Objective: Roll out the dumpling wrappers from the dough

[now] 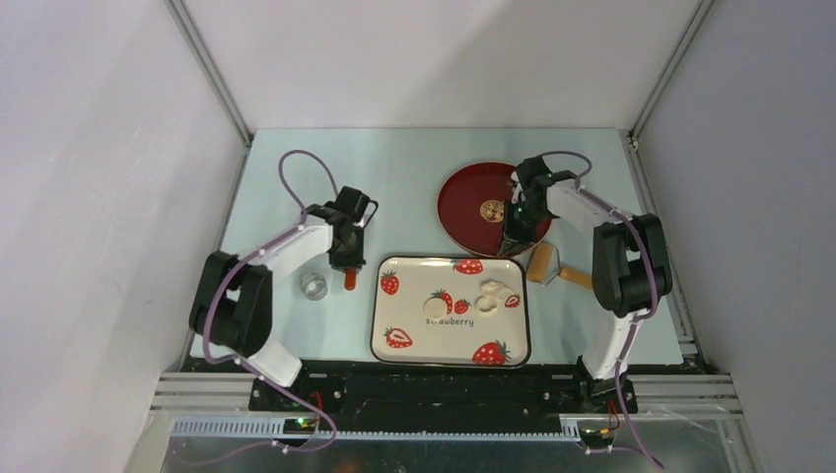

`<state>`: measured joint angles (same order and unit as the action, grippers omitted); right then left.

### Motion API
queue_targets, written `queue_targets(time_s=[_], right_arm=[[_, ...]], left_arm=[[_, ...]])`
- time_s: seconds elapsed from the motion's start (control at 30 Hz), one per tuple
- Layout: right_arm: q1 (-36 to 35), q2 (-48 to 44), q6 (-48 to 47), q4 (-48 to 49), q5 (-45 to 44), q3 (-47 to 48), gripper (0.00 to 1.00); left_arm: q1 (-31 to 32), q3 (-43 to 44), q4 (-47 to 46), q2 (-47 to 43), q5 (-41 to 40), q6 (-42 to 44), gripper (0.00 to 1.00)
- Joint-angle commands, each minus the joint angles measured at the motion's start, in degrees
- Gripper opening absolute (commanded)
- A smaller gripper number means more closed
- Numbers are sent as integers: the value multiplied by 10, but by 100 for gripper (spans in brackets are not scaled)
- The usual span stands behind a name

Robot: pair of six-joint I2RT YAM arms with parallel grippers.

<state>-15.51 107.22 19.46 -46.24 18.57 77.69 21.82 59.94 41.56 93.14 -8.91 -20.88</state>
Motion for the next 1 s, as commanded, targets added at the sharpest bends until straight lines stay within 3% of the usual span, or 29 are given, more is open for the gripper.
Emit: queue_targets(time_s=[0.0,0.1,0.3,0.4,0.5,0.8,0.93,0.97], right_arm=[[0,-49,2,-11,9,-10,16],[0,-63,3,-12,11,-22,16],[2,-84,2,-5,15,-53,17],[6,-92,2,-1,19,-63,18],[6,-97,1,-1,21,-67,18],[9,-99,-5,-6,24,-68,19],[8,-100,-6,-8,22,-68,19],[8,-100,-6,-8,21,-68,19]], left_arm=[[22,-27,2,-66,-1,0,0],[40,-66,1,-75,-7,-28,1],[79,-98,-7,-47,-22,-72,23],[81,-105,-21,-42,-21,-89,44],[81,-107,-31,-36,-21,-98,58],[71,-119,-70,3,-26,-102,53],[47,-134,-81,6,-24,-94,43],[44,-136,-82,6,-25,-92,36]])
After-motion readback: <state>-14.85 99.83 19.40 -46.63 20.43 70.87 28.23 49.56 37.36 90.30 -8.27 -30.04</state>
